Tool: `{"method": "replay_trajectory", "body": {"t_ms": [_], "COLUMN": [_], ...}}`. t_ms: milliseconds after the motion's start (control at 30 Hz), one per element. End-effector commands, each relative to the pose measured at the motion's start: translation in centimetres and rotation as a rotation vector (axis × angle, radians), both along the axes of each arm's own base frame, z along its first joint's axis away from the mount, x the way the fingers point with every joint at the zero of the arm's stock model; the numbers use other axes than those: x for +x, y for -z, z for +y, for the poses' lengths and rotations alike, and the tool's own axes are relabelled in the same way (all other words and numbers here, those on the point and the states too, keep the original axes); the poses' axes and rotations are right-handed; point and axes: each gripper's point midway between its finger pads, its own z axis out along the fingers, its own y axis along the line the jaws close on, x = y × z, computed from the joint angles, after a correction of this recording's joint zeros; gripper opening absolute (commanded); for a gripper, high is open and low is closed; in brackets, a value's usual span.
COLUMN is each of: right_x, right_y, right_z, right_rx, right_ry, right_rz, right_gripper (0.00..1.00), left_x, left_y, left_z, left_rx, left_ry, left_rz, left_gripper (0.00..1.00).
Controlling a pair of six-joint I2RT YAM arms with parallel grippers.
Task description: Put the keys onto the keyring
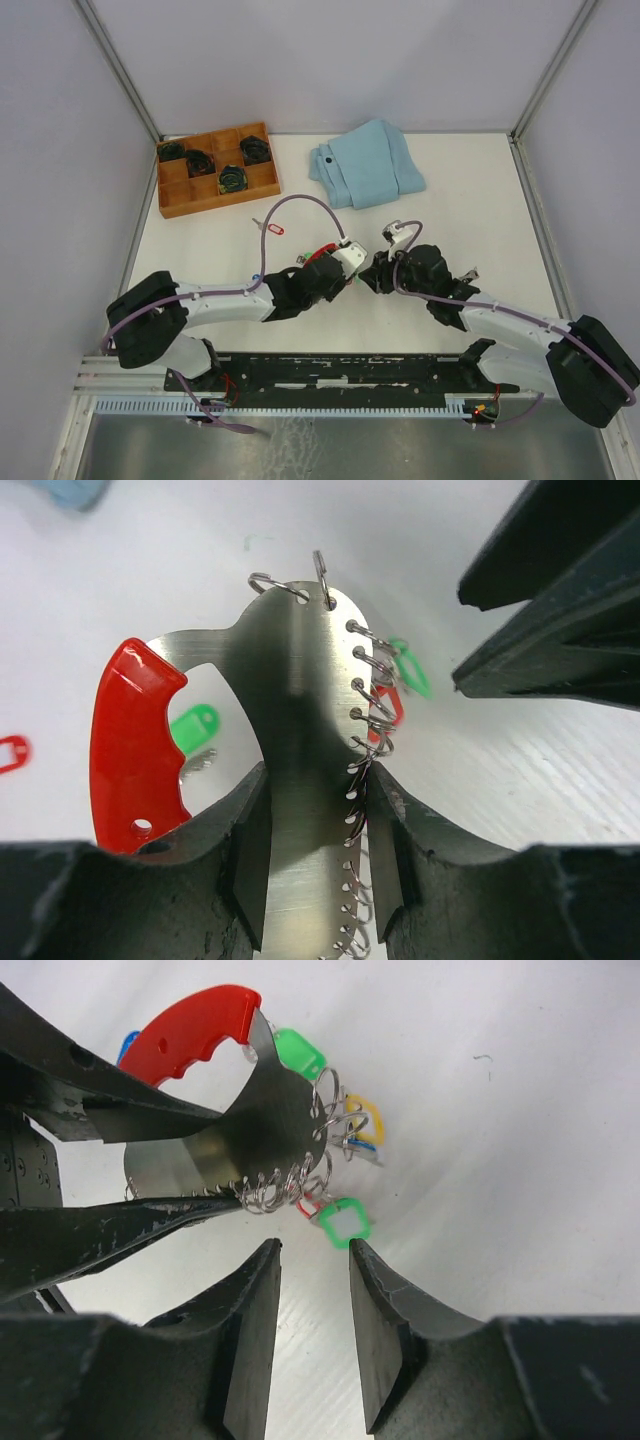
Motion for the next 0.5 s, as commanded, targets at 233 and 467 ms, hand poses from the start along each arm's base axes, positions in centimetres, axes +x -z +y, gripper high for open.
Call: {"method": "replay_trajectory", "body": {"t_ms": [233, 467], "right_x": [1.6, 1.5], "right_y": [-4.9, -5.3], "right_z": [2.4, 3.7], "right_rx": [0.213, 0.251], "right_ry": [-0.010, -0.055], "right_rz": [-0.151, -0.132], "right_gripper": [0.34, 0.26], "left_x": [2.9, 2.3], "left_y": [-5.4, -5.0], "left_z": [0.3, -0.6], "left_rx": [0.094, 0.075], "left_ry": [-0.065, -0.055], "left_rz": [-0.184, -0.110], "left_gripper": [0.19, 0.19]}}
